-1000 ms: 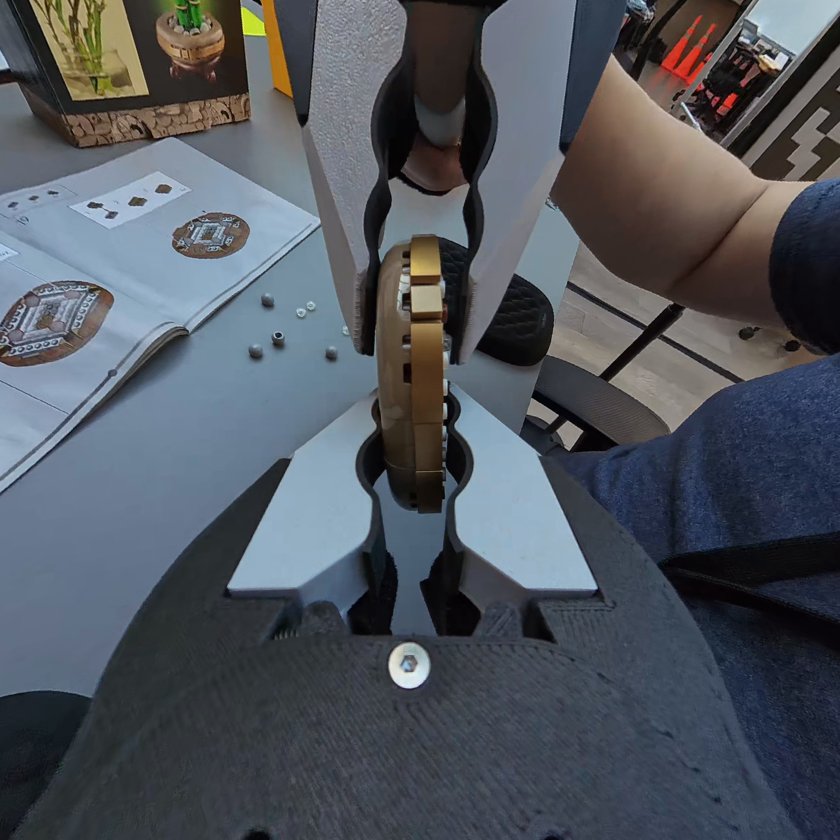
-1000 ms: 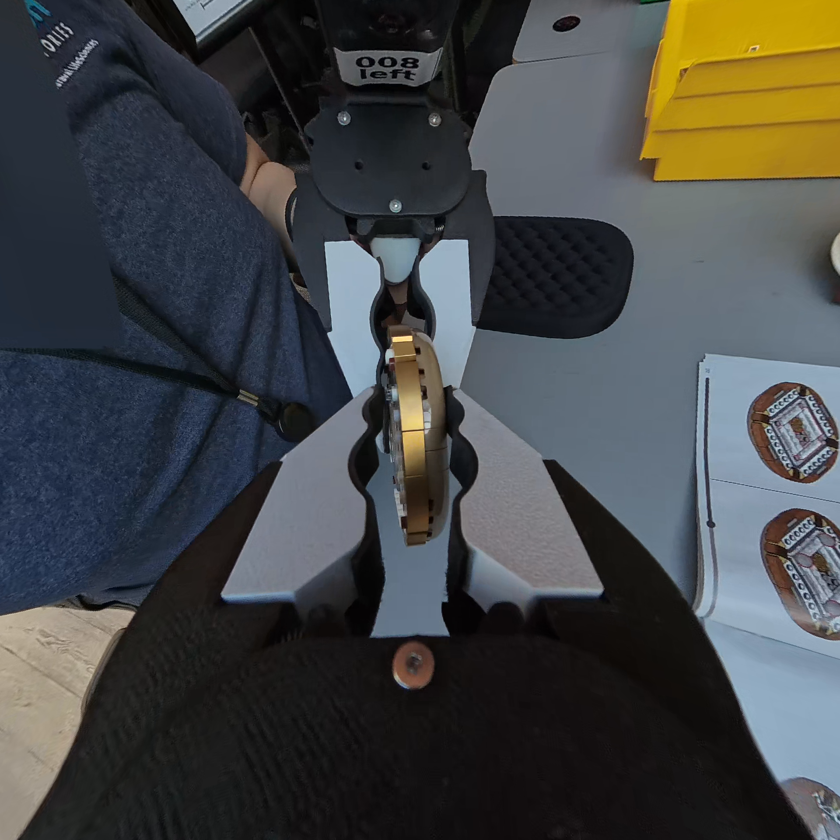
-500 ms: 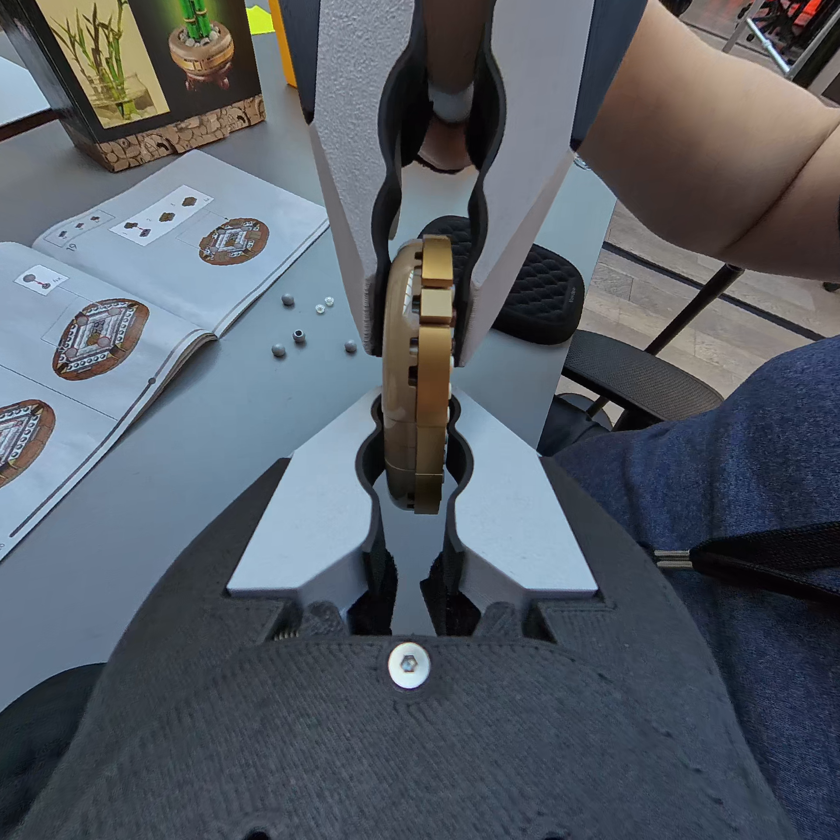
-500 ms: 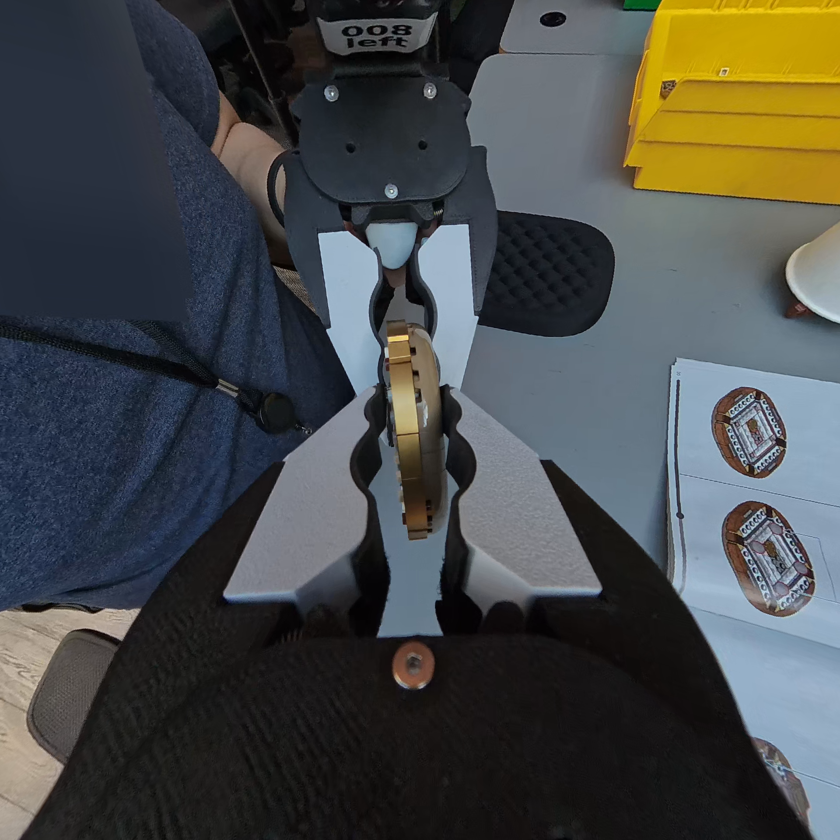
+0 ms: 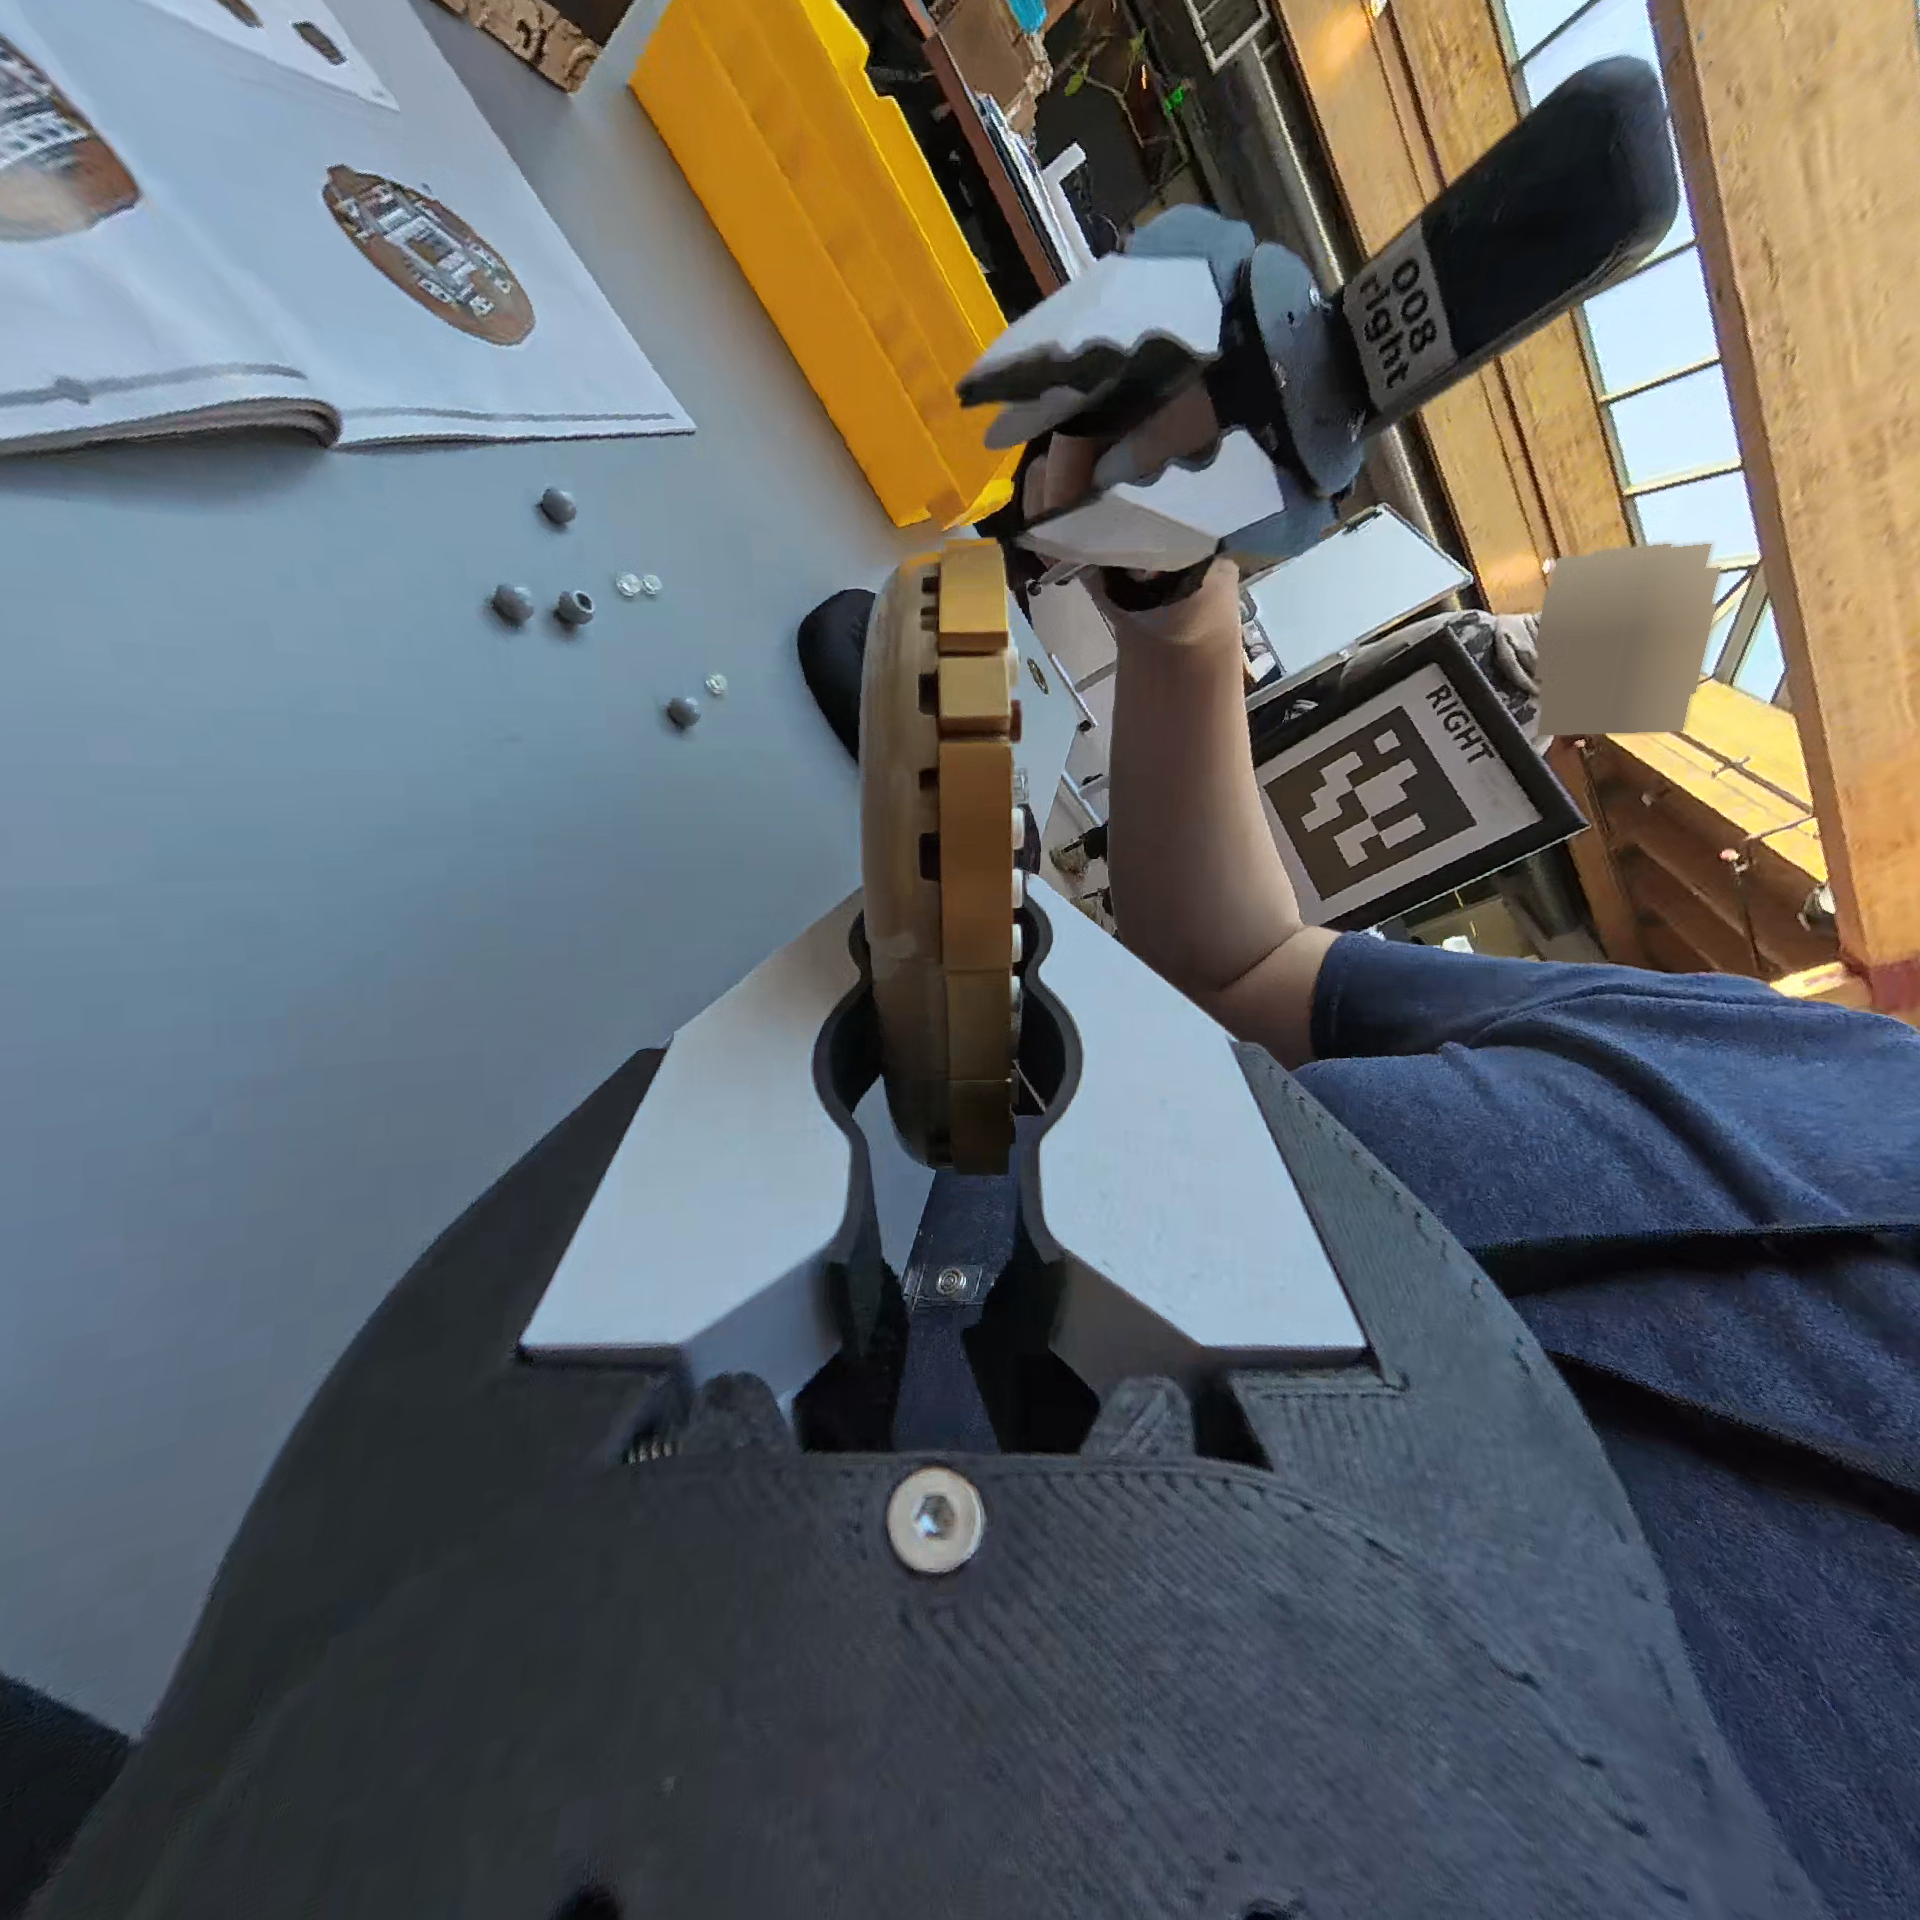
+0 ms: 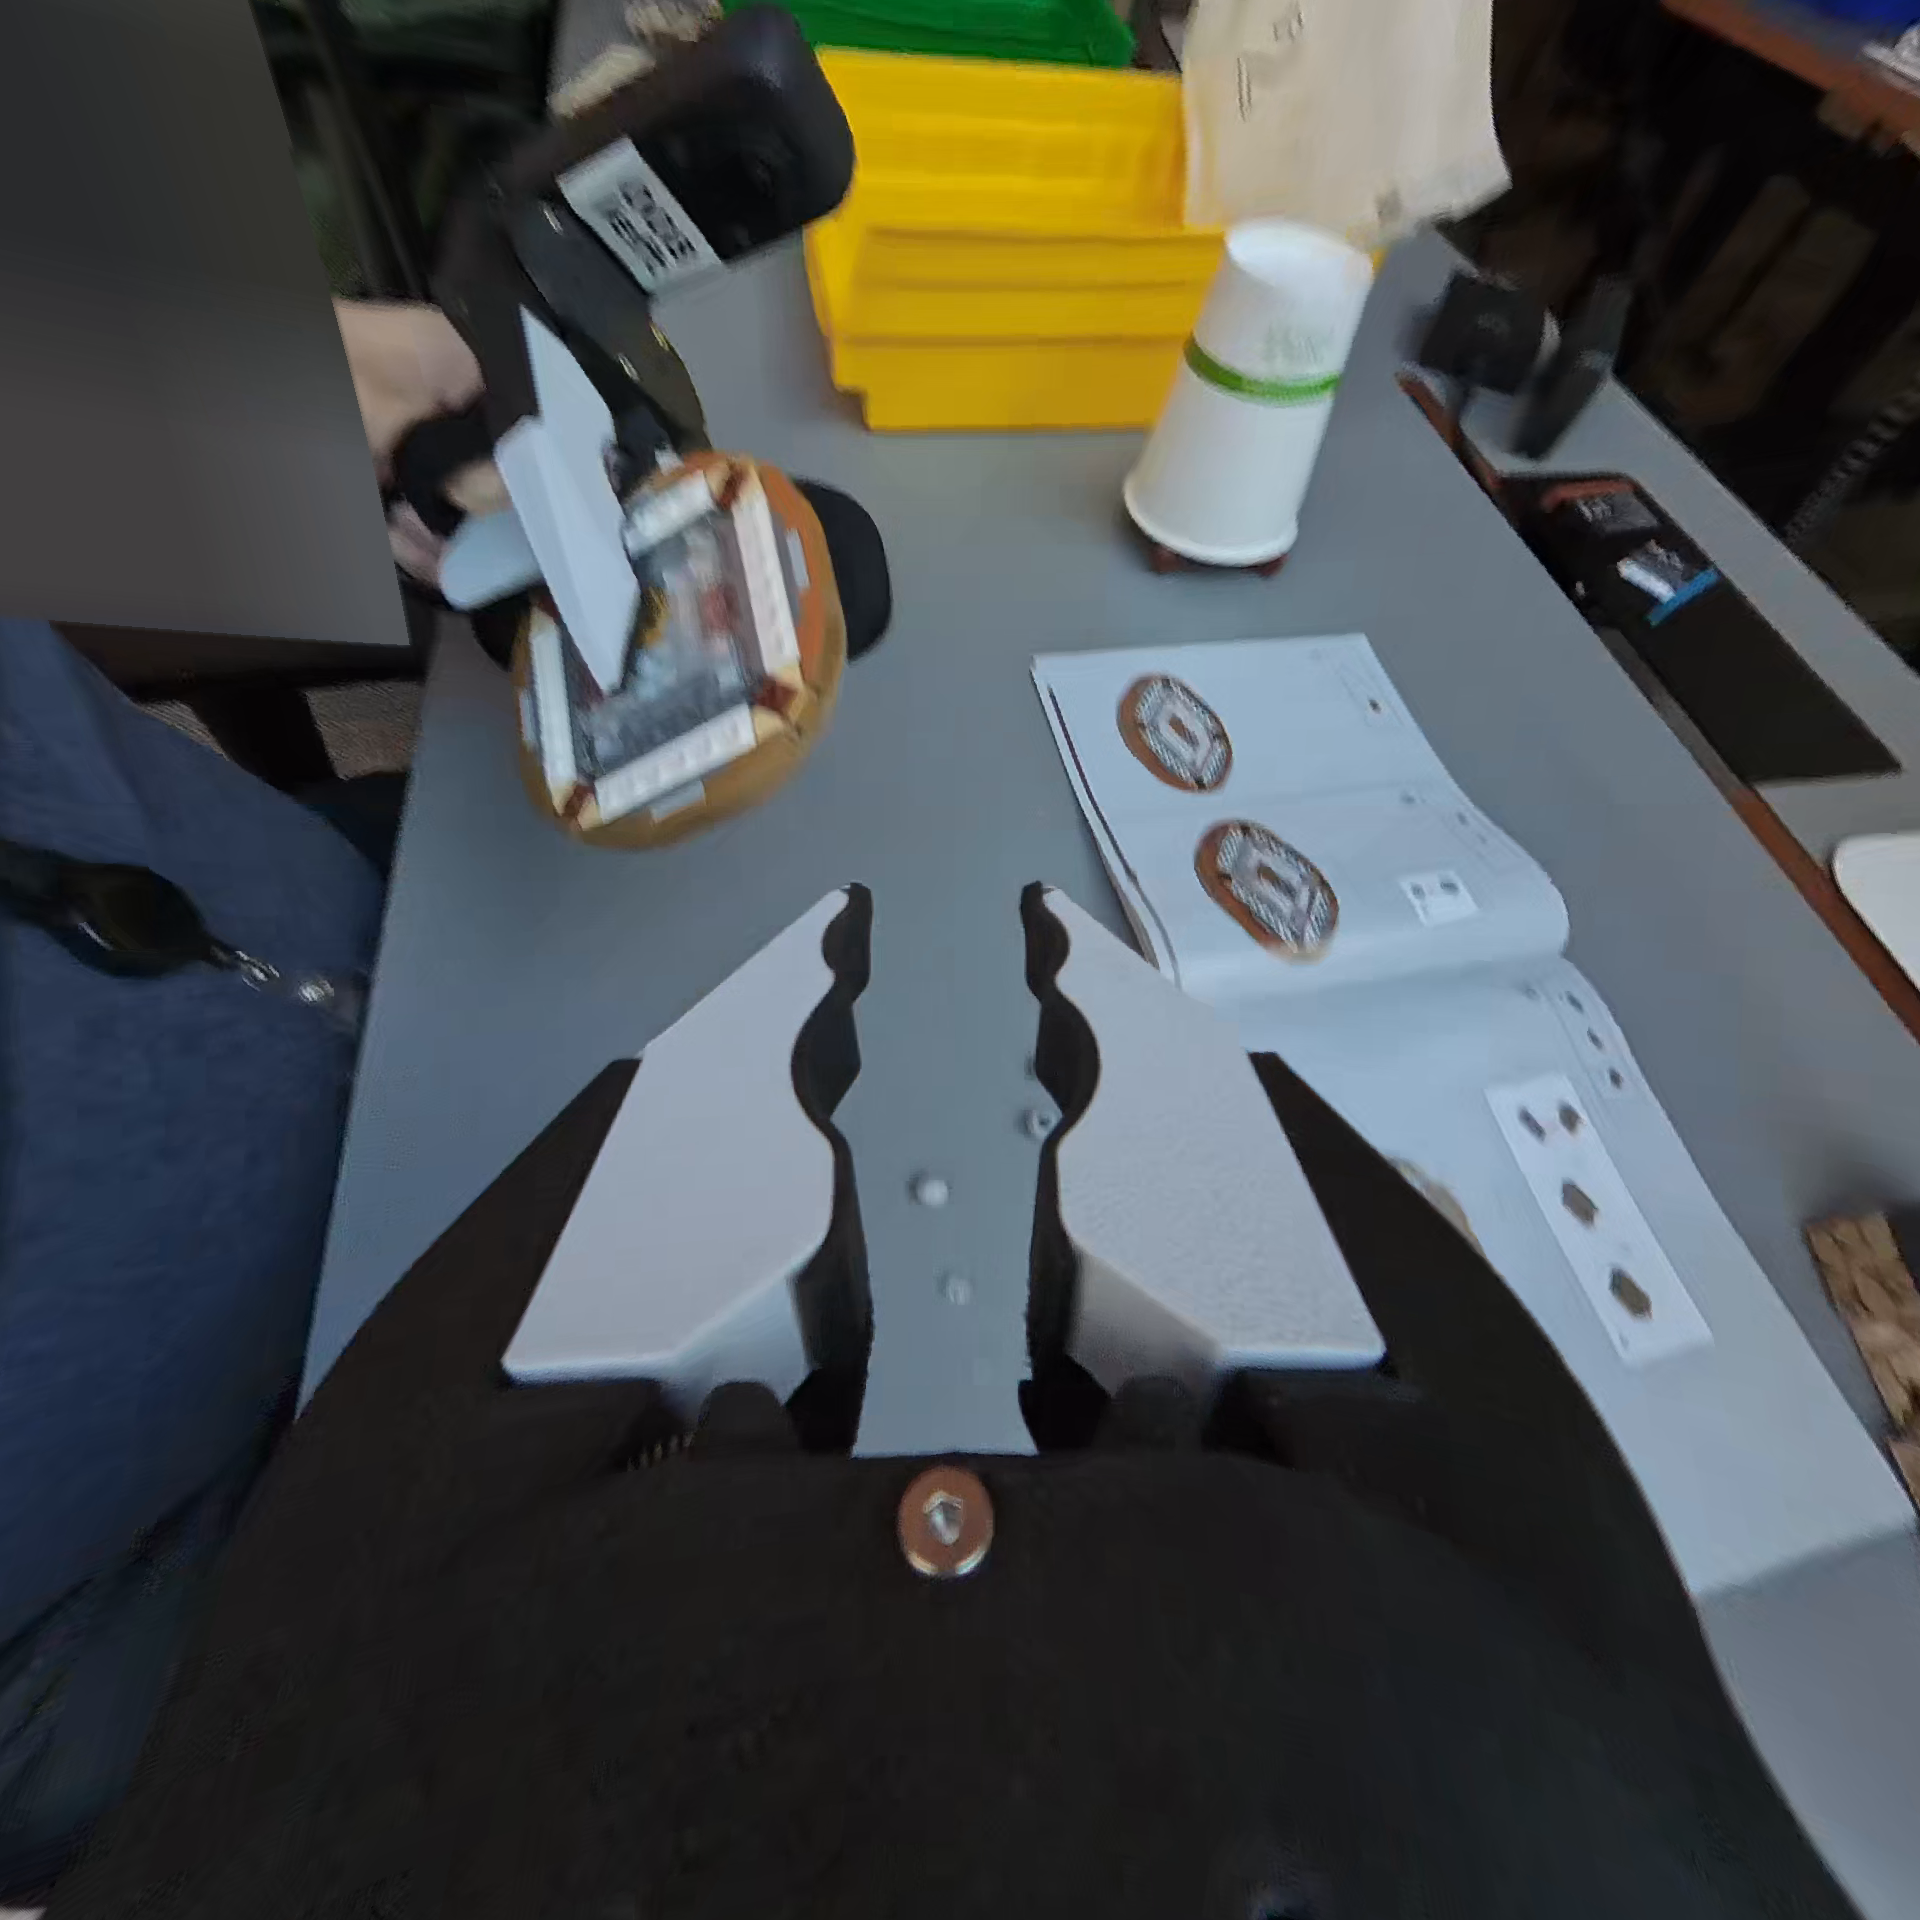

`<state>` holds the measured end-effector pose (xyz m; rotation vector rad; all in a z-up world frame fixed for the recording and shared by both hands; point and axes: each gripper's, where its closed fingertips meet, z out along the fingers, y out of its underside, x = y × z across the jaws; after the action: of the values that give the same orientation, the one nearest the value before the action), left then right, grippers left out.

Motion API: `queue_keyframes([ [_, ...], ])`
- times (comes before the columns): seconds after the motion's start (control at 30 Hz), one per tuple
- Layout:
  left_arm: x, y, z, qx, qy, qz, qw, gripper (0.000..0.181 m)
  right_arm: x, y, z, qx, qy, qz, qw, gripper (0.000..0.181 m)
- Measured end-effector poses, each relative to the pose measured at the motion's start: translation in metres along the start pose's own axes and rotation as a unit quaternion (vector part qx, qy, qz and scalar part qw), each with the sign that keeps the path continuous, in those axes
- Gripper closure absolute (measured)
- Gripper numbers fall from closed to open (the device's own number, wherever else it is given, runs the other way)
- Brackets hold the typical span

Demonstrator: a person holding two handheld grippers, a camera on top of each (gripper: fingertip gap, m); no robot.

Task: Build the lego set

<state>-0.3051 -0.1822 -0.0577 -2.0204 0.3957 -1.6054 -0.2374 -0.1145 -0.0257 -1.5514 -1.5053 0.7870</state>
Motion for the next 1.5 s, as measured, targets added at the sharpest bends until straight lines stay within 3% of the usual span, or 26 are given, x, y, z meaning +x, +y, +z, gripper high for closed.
queue_keyframes([
  [0.03,-0.006,0.000,-0.003,0.002,-0.005,-0.013,1.000,0.162,0.006,0.021,-0.002,-0.036,0.017,0.008,0.999,0.159],
  [0.1,-0.015,-0.001,-0.007,0.007,-0.011,-0.034,0.999,0.162,0.009,0.062,-0.005,-0.111,0.031,0.020,0.993,0.172],
  [0.2,-0.025,-0.005,-0.012,0.016,-0.019,-0.051,0.998,0.162,0.005,0.109,-0.002,-0.200,0.037,0.010,0.979,0.176],
  [0.33,-0.028,-0.008,-0.013,0.015,-0.024,-0.052,0.998,0.162,0.008,0.139,0.003,-0.256,0.051,-0.013,0.965,0.175],
  [1.5,-0.025,-0.003,-0.010,-0.001,-0.032,-0.043,0.999,0.162,0.003,0.146,0.012,-0.270,-0.007,0.002,0.963,0.174],
])
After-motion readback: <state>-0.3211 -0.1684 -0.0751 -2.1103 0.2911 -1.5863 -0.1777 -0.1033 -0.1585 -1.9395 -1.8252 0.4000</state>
